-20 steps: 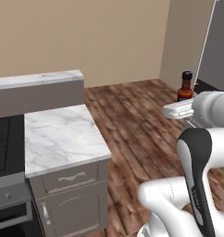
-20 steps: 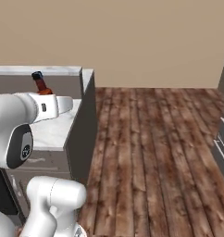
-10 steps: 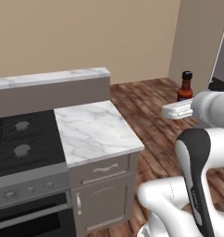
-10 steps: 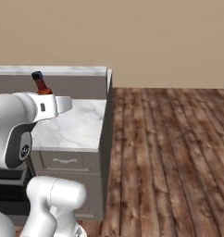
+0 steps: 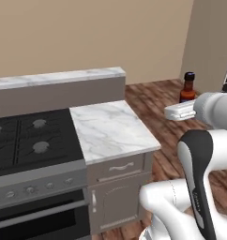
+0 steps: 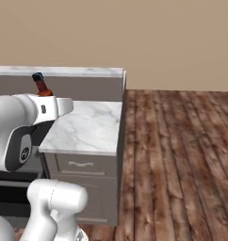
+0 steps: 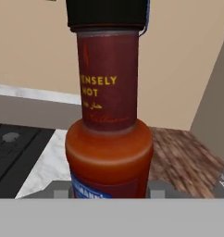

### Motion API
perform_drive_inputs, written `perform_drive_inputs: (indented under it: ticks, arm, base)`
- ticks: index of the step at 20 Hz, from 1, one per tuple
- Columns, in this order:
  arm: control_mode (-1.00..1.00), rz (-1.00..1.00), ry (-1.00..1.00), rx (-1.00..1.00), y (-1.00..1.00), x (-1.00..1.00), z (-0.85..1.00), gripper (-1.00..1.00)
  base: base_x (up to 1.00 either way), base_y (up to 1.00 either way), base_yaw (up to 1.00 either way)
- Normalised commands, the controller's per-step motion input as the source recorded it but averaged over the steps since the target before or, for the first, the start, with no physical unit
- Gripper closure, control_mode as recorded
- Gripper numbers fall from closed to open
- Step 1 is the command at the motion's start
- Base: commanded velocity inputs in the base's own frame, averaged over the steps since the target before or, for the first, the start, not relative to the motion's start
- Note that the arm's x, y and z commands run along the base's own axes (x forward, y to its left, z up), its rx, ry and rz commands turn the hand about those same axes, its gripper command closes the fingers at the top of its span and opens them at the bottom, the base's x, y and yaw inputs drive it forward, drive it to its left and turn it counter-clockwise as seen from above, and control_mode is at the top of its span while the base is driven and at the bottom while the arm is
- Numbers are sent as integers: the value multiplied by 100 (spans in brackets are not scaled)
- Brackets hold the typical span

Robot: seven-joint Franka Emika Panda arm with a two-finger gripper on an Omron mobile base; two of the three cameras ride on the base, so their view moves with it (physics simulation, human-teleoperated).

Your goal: Take 2 condiments from the cabinet and move them on the counter near the stove.Make sure the condiments are lined up with each other, next to each other.

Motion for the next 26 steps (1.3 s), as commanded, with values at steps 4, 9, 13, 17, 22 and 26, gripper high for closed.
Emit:
perform_drive_inputs:
  ticks: [4,9,13,17,22,26]
  arm:
    - [100,0,0,0,0,0,0,100]
    - [100,0,0,0,0,0,0,100]
    - [100,0,0,0,0,0,0,100]
    - [100,0,0,0,0,0,0,100]
    - [100,0,0,0,0,0,0,100]
    - [100,0,0,0,0,0,0,100]
  base:
    - [0,42,8]
    - [0,44,7]
    - [0,47,6]
    - [0,46,7]
    - [0,43,7]
    - [0,43,6]
